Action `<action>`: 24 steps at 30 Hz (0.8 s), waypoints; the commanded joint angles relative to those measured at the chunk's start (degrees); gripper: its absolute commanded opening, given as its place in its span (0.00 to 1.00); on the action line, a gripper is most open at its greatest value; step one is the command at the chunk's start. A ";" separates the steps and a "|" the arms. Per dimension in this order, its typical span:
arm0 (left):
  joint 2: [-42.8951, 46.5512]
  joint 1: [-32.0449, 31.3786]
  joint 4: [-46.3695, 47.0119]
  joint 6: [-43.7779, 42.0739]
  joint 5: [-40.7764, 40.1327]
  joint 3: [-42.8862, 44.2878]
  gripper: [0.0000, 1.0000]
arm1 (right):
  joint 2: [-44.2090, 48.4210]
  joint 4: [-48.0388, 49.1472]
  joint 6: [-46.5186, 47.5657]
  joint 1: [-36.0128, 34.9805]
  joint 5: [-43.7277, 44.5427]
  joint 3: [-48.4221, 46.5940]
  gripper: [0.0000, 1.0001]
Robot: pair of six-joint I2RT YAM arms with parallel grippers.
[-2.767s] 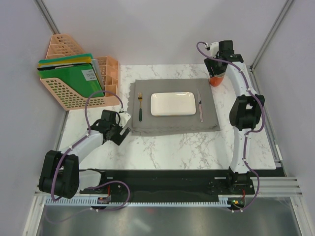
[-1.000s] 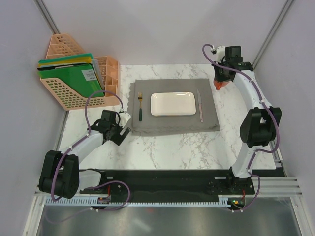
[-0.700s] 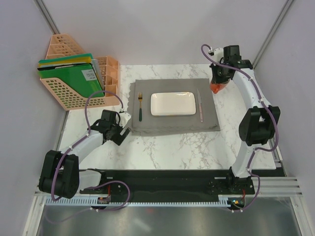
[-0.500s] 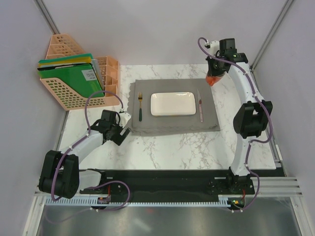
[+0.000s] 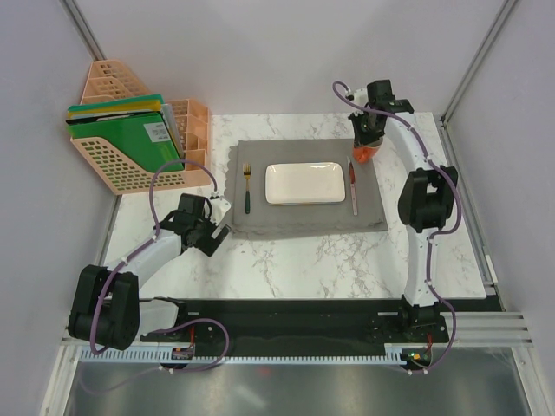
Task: Set the dinner table for one person
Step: Place the cup on the napkin.
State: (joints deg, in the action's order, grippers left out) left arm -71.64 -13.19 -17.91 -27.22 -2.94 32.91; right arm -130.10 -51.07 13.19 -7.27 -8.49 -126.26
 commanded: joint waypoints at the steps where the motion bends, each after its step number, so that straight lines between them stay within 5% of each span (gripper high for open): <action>1: 0.80 0.36 0.25 0.94 -0.22 0.05 0.99 | 0.47 4.66 -0.18 0.24 2.42 -1.71 0.00; 10: 0.62 0.36 0.24 0.94 -0.31 -0.03 0.99 | -4.89 5.63 -0.53 0.15 4.18 -5.40 0.00; 24: 0.27 0.36 0.33 0.86 -0.14 0.05 0.99 | -5.16 8.62 -0.09 0.24 4.63 1.36 0.00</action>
State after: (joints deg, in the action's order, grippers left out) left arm -71.64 -13.19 -17.93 -27.22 -2.94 32.91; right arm -135.46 -46.17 13.21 -7.38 -4.51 -127.02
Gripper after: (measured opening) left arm 0.990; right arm 0.045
